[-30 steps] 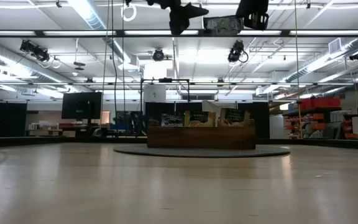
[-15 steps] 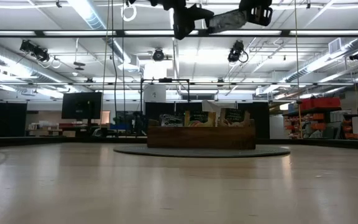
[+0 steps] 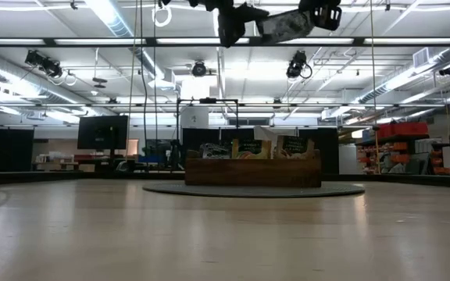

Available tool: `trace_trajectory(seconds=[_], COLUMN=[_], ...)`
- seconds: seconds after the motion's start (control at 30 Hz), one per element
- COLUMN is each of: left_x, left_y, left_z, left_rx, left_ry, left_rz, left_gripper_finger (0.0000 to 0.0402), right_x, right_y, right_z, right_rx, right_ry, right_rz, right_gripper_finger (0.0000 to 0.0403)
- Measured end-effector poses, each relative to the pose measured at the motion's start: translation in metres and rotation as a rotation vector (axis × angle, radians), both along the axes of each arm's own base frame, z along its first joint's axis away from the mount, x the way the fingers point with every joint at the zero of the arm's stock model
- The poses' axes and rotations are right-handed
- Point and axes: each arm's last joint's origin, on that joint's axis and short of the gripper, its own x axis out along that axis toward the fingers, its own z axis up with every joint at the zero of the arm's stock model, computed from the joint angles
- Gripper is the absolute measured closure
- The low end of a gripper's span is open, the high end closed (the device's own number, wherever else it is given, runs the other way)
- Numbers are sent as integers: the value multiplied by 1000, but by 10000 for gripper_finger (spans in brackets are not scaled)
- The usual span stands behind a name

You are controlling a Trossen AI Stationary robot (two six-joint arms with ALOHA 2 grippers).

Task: Pick & Place Tea
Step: Put the violet tea bag into the left section of the wooden organizer

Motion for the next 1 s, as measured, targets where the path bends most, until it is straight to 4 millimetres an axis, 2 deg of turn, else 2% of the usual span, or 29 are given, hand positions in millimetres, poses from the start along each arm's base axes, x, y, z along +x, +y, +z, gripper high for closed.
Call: trace_trajectory(seconds=[0.2, 0.47, 0.73, 0.87, 1.0], left_x=[4, 4, 6, 13, 14], left_y=[-10, -1, -5, -11, -10], left_z=[-3, -5, -8, -20, -18], left_rx=[31, 35, 48, 20, 23], left_ry=[-3, 6, 4, 37, 11], left_rz=[-13, 20, -2, -48, -49], left_gripper_finger=[180, 218, 223, 223, 226], right_x=[2, 3, 7, 8, 8], right_y=[0, 2, 2, 2, 2], right_z=[2, 2, 7, 7, 7], right_rx=[1, 34, 39, 41, 46], right_ry=[-32, -36, -100, -110, -103], right_rz=[8, 27, 26, 28, 23], right_gripper_finger=[403, 403, 403, 403, 403])
